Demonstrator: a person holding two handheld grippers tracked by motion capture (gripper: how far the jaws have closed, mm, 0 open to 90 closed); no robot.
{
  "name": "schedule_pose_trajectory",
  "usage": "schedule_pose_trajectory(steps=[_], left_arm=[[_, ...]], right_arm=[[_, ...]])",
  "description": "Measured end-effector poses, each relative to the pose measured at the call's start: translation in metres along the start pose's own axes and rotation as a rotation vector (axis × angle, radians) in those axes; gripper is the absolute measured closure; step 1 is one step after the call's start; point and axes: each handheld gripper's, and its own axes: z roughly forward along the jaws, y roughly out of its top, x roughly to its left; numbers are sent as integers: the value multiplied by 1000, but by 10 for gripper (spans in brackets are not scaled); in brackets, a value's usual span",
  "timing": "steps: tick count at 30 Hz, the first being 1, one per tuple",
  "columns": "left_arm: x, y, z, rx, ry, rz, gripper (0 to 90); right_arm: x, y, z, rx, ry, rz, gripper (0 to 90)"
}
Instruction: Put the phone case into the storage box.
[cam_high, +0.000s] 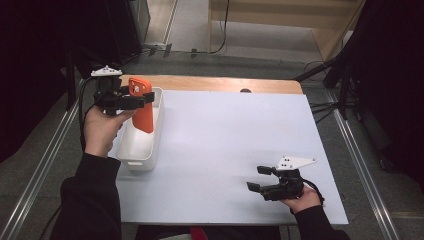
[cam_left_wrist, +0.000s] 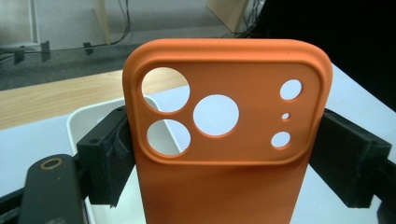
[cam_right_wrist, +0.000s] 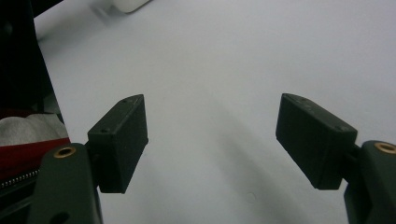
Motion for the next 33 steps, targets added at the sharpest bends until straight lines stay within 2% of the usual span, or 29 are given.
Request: schedule_pose_trajectory(steps=[3,6,11,14,19,26,33], left_arm=[[2,3,3,-6,1,-17,162],[4,8,4,-10,27,-13,161],[4,15,5,-24,40,-20,161],[2,18,7,-23,80,8,161],[5,25,10,-34,57,-20,161],[7,34,18,-34,113,-12,161],[11,40,24,-30,127,-26,161]], right_arm=[[1,0,1,3,3,-4,237],[1,0,2,3,5,-8,237],[2,1,2,3,8,-7,237],[3,1,4,8,13,-15,237],[4,2,5,6,15,-18,237],[4,1,4,3,13,-17,237],[3,1,3,3,12,-17,237]])
